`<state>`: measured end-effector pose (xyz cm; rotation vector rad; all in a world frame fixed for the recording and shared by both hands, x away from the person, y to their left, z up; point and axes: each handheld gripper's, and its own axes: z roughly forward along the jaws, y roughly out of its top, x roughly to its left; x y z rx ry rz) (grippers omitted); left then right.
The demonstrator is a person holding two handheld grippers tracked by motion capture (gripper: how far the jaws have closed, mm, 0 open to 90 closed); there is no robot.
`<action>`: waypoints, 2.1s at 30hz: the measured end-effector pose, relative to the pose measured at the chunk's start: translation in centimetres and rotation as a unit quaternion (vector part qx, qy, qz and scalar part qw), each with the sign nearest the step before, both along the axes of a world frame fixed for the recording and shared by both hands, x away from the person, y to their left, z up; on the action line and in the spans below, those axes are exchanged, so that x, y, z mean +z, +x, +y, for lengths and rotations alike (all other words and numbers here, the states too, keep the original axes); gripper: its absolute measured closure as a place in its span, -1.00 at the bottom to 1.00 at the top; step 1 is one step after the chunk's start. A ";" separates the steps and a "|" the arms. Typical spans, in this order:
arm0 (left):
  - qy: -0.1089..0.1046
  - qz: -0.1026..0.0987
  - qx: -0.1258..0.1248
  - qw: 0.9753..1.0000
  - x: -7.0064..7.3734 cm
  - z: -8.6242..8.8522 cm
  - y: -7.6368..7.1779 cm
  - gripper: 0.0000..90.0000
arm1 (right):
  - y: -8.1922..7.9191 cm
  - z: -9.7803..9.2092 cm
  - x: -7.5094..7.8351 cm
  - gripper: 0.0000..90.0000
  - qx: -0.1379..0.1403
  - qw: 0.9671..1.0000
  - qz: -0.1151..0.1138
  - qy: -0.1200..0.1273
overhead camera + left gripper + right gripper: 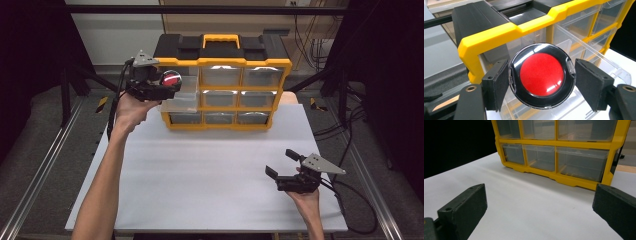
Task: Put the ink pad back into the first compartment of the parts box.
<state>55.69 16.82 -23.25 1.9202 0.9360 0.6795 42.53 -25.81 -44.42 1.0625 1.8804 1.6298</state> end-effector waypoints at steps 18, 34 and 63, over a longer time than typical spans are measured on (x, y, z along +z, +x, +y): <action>-0.001 0.018 0.008 1.000 -0.1 0.1 0.2 -0.35 | 0.0 0.0 0.0 -0.99 0.001 1.000 -0.003 0.000; 0.019 0.026 0.007 0.999 0.1 -0.2 0.7 -0.36 | 0.0 0.0 0.0 -0.99 0.001 1.000 -0.003 0.002; -0.043 -0.009 -0.013 0.999 2.3 1.5 -1.9 -0.65 | 0.0 0.0 0.0 -0.99 0.000 1.000 -0.003 0.003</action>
